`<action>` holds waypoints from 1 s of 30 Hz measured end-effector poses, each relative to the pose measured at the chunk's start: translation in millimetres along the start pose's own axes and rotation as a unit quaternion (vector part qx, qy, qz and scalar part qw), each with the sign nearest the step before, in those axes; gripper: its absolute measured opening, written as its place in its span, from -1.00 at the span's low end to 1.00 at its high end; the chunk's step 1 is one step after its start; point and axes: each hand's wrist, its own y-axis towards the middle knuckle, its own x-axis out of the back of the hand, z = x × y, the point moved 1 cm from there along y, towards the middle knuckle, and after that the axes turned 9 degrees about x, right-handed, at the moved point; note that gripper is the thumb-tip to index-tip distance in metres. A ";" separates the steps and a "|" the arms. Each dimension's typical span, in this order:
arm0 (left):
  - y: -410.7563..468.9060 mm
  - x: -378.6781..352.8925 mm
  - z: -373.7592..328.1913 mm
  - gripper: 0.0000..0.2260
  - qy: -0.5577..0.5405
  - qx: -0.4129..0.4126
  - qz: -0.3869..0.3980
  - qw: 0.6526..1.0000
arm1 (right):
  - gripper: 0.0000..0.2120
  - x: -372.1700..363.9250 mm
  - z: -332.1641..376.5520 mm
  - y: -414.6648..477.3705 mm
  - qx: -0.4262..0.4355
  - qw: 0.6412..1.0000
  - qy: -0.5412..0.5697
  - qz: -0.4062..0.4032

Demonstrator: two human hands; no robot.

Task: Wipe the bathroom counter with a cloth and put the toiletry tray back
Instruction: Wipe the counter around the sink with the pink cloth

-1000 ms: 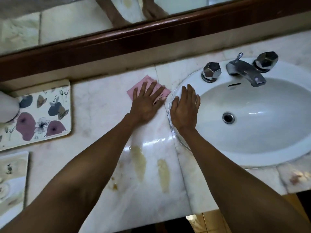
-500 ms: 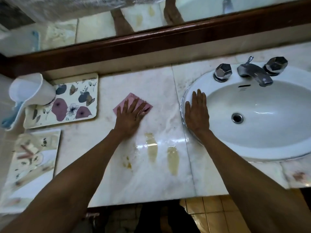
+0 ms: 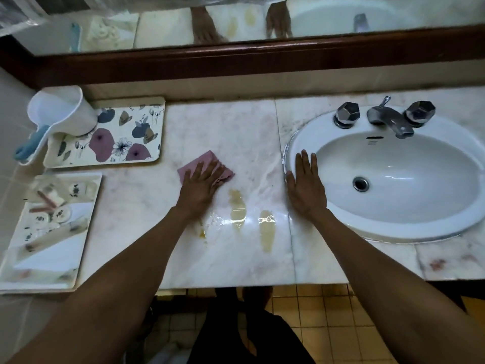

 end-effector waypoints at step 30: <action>-155.7 -51.1 17.8 -0.54 0.049 -0.029 -0.029 0.998 | -0.46 -8.1 8.5 -9.1 0.000 0.997 -0.078 -0.008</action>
